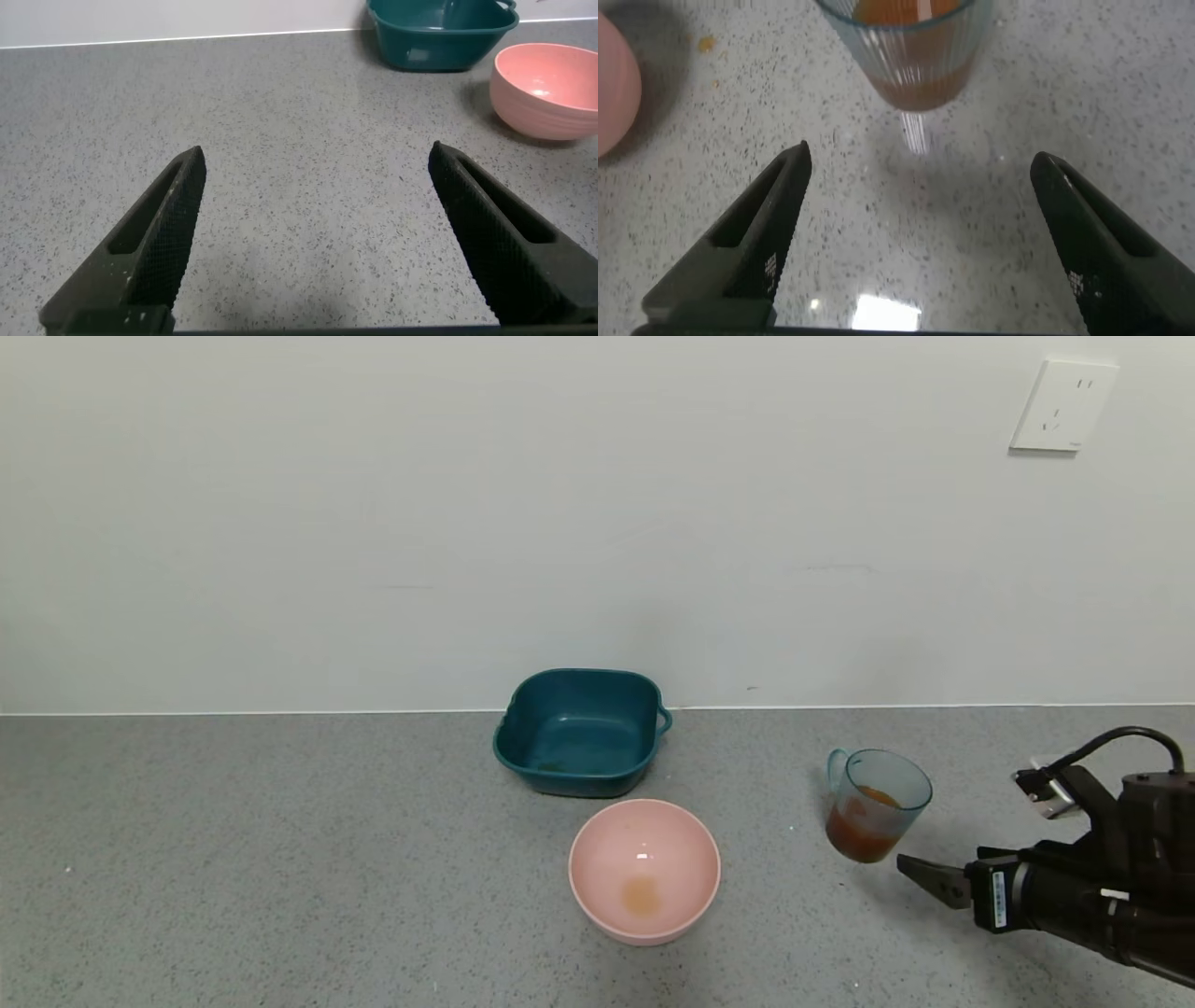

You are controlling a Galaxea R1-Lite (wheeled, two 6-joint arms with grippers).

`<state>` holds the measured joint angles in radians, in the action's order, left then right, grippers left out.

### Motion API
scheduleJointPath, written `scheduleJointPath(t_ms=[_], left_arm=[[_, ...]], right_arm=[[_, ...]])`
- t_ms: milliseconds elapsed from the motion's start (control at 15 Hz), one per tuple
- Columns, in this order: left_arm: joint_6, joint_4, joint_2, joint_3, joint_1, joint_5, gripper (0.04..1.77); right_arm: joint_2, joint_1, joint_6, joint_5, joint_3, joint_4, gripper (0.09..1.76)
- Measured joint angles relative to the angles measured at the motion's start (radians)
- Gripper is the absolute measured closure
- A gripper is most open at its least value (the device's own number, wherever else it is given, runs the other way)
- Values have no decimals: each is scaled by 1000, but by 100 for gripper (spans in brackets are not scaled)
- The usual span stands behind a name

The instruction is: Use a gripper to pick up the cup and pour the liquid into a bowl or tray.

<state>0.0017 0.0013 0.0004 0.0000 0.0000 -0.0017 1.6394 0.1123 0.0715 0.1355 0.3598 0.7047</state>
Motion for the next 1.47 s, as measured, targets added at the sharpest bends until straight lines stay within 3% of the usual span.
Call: scheduleJointPath(t_ms=[267,933,1467], left_arm=[[0,0,0,0,0,0,9],[0,0,0,0,0,0,9],[0,0,0,0,0,0,9]], right_arm=[[111,3,10,5,23,132,14],[208,3,25,15,164,140,14],[297,9,24,15,202,199,14]])
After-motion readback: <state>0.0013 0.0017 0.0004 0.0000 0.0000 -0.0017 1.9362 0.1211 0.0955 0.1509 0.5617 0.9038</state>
